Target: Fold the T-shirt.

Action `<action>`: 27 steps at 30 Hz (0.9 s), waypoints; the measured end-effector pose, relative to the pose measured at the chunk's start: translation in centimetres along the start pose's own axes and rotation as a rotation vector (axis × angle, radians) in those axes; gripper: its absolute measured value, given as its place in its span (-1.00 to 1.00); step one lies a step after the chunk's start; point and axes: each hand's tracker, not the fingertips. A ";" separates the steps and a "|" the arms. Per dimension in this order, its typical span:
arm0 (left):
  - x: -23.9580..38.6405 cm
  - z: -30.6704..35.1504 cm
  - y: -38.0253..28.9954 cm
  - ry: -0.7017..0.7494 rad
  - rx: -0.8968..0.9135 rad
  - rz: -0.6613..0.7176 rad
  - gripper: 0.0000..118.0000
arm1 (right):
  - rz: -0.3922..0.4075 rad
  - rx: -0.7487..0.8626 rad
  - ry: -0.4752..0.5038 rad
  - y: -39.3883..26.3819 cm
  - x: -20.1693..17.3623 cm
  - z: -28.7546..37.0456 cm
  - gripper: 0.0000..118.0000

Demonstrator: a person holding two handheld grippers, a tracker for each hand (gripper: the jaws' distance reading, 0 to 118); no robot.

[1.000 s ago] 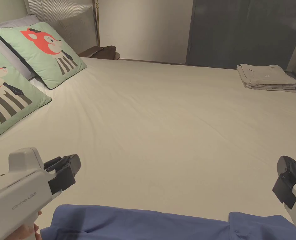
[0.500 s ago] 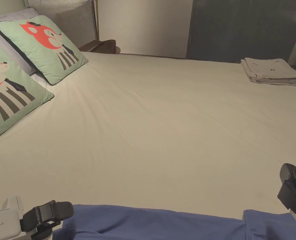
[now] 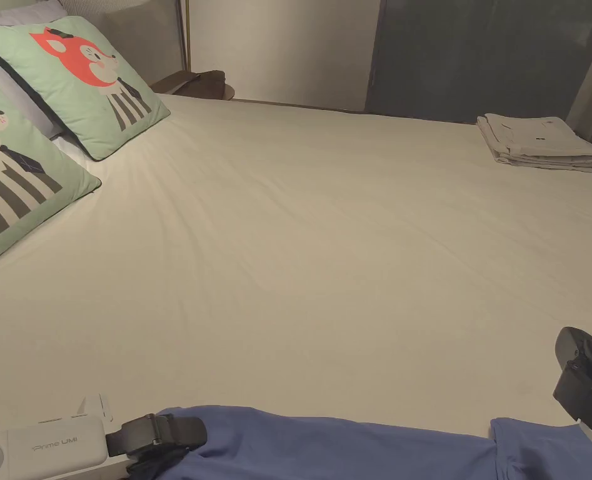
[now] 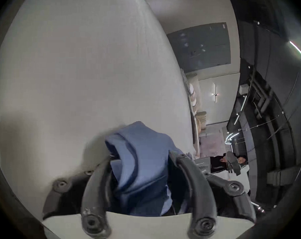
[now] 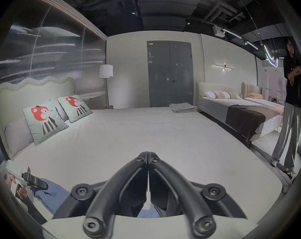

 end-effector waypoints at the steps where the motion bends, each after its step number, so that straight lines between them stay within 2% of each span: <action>1: 0.2 0.3 -0.1 0.024 0.004 -0.008 -0.73 | 0.002 0.002 -0.001 0.2 0.1 0.1 -1.00; 5: 0.3 3.2 0.2 0.044 0.012 -0.011 -0.79 | -0.003 0.014 -0.015 0.6 0.4 0.3 -1.00; 10: -1.3 9.2 1.9 0.156 0.156 0.020 -0.80 | -0.014 0.019 -0.016 0.6 0.7 0.3 -1.00; 15: -0.3 12.3 2.3 0.244 0.189 -0.006 -0.80 | -0.021 0.013 0.003 0.3 0.4 0.0 -1.00; 20: 4.3 10.0 0.9 0.187 0.178 -0.082 -0.80 | -0.033 0.008 0.030 0.1 0.2 -0.2 -1.00; 25: 9.3 3.2 -0.9 0.143 0.057 -0.200 -0.80 | -0.047 0.020 0.042 0.1 0.8 0.3 -1.00; 27: 9.6 -0.2 -0.9 0.167 -0.001 -0.240 -0.80 | -0.050 0.028 0.034 0.1 1.4 0.6 -1.00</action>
